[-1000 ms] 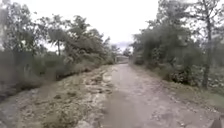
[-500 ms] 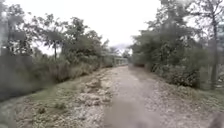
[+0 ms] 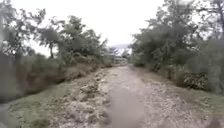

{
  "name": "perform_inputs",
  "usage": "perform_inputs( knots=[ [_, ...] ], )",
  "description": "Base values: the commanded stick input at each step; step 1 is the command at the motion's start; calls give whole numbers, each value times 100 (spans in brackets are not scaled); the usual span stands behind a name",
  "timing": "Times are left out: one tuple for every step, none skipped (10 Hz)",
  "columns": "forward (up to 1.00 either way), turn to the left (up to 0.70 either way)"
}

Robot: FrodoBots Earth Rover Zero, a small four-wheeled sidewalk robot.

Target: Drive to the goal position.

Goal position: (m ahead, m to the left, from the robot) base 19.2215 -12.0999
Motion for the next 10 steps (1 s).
perform_inputs(
  knots=[
    [70, 0],
    [70, 0],
    [70, 0],
    [70, 0],
    [70, 0],
    [70, 0],
    [70, 0],
    [70, 0],
    [70, 0],
    [70, 0]
  ],
)
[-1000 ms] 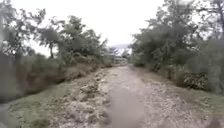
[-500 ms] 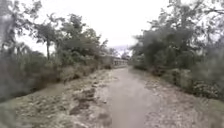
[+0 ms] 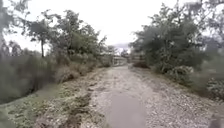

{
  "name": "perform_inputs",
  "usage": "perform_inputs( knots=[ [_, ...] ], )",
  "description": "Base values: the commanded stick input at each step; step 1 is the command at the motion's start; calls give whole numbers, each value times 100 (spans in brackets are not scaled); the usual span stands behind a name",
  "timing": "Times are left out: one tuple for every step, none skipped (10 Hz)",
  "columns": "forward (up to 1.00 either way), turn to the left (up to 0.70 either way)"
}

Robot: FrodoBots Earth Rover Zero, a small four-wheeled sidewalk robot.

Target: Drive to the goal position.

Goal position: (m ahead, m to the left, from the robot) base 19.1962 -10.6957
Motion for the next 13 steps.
perform_inputs(
  knots=[
    [70, 0],
    [70, 0],
    [70, 0],
    [70, 0],
    [70, 0],
    [70, 0],
    [70, 0],
    [70, 0],
    [70, 0],
    [70, 0],
    [70, 0],
    [70, 0],
    [70, 0]
  ],
)
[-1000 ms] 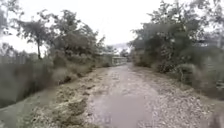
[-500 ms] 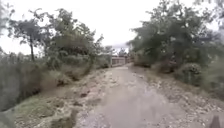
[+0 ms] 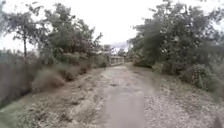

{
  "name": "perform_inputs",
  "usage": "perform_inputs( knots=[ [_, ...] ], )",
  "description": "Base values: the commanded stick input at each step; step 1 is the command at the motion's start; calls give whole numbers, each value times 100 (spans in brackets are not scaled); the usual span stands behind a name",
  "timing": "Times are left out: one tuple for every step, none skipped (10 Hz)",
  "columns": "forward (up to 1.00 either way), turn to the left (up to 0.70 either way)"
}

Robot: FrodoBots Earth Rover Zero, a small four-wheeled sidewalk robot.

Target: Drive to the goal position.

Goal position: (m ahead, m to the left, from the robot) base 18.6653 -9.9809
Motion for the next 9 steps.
perform_inputs(
  knots=[
    [70, 0],
    [70, 0],
    [70, 0],
    [70, 0],
    [70, 0],
    [70, 0],
    [70, 0],
    [70, 0],
    [70, 0]
  ],
)
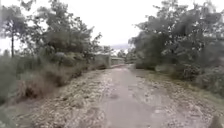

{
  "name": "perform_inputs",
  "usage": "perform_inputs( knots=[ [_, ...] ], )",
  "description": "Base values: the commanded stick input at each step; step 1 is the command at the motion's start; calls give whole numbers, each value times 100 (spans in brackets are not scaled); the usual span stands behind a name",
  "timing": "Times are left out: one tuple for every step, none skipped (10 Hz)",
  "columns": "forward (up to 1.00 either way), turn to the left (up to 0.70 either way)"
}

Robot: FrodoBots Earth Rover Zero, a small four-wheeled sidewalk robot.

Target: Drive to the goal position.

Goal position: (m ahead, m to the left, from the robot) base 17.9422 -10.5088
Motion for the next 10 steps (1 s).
perform_inputs(
  knots=[
    [70, 0],
    [70, 0],
    [70, 0],
    [70, 0],
    [70, 0],
    [70, 0],
    [70, 0],
    [70, 0],
    [70, 0],
    [70, 0]
  ],
)
